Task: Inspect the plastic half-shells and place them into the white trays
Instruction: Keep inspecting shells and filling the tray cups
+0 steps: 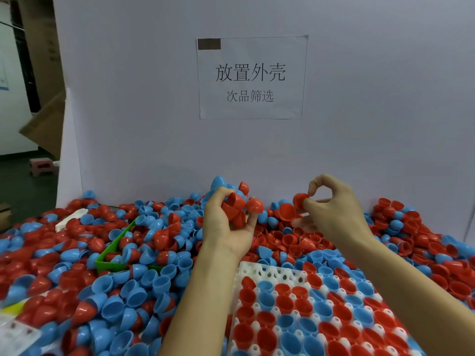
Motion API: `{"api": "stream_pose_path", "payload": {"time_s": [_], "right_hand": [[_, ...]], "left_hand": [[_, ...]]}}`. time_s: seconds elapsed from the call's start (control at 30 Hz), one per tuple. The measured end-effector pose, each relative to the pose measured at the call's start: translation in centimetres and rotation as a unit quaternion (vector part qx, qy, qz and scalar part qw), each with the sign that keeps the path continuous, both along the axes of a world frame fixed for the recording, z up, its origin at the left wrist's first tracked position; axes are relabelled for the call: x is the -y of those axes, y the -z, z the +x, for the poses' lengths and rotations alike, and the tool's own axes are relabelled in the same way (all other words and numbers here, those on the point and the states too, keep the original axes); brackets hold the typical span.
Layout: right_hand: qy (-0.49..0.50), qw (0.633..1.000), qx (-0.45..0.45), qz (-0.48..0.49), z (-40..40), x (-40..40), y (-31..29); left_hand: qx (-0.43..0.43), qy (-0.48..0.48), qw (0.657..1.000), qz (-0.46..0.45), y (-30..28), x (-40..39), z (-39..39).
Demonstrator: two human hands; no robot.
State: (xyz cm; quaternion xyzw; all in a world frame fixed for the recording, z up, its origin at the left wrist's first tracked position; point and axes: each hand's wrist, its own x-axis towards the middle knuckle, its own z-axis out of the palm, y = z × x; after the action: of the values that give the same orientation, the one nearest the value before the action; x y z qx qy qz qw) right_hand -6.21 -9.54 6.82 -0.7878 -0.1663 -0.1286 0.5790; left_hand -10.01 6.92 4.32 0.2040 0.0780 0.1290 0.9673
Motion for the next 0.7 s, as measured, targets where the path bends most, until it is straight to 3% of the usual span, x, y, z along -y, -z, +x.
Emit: {"api": "stream_pose_path", "payload": {"time_s": [0.1, 0.23, 0.5, 0.6, 0.7], "right_hand": [[0.012, 0.999, -0.001, -0.044, 0.6, 0.6, 1.0], [0.027, 0.983, 0.016, -0.179, 2.2, 1.2, 2.9], [-0.009, 0.894, 0.041, -0.446, 4.9, 1.0, 5.7], [-0.024, 0.876, 0.044, -0.479, 5.1, 0.7, 6.1], [-0.025, 0.899, 0.045, -0.436, 4.9, 0.7, 6.3]], "left_hand": [[0.003, -0.007, 1.0, 0.003, 0.0, -0.3, -0.1], [-0.007, -0.01, 1.0, 0.004, 0.0, -0.2, -0.1], [-0.01, -0.008, 1.0, -0.003, 0.0, -0.3, 0.0], [-0.011, -0.008, 1.0, 0.002, 0.1, -0.3, 0.1], [-0.013, -0.007, 1.0, 0.007, 0.2, -0.3, 0.3]]}}
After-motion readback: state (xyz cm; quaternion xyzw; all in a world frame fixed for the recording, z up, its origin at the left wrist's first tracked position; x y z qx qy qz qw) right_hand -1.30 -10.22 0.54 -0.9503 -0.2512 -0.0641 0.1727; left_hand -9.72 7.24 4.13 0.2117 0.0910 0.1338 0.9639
